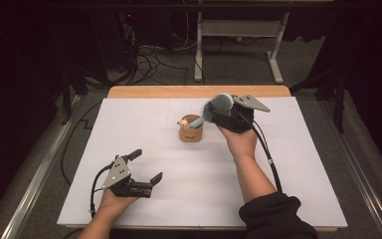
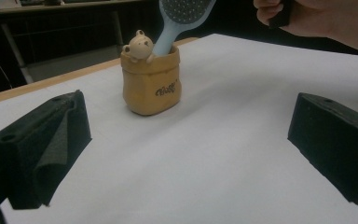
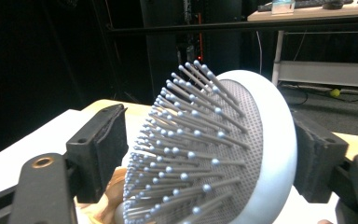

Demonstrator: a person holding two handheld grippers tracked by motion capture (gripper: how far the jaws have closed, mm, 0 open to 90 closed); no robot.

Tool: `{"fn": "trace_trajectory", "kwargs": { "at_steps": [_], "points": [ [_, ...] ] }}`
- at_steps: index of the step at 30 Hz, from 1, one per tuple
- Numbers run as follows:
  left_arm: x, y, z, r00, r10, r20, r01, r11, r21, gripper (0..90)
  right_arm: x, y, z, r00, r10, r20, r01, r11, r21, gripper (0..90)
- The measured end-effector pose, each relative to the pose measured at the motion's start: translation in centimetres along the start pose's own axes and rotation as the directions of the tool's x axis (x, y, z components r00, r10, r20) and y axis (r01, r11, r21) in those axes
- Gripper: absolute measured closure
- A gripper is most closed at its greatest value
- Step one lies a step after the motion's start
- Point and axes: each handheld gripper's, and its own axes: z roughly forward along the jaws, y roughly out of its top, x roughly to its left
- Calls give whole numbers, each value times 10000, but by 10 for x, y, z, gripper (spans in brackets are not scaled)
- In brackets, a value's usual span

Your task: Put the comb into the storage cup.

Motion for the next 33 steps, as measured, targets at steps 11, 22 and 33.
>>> {"fn": "trace_trajectory", "kwargs": {
  "at_steps": [11,22,33],
  "points": [
    [0,0,0,10000,-6,1,6,10000,-20,3,-1,1,0,9998,-90,-172,89,9999,-71,118],
    [0,0,0,10000,-3,12,3,10000,-28,3,-1,1,1,9985,-539,-101,540,9985,108,19],
    [1,0,0,9999,-152,1,152,9999,26,2,0,4,-3,9972,-719,-181,722,9972,178,3]
  ]
}}
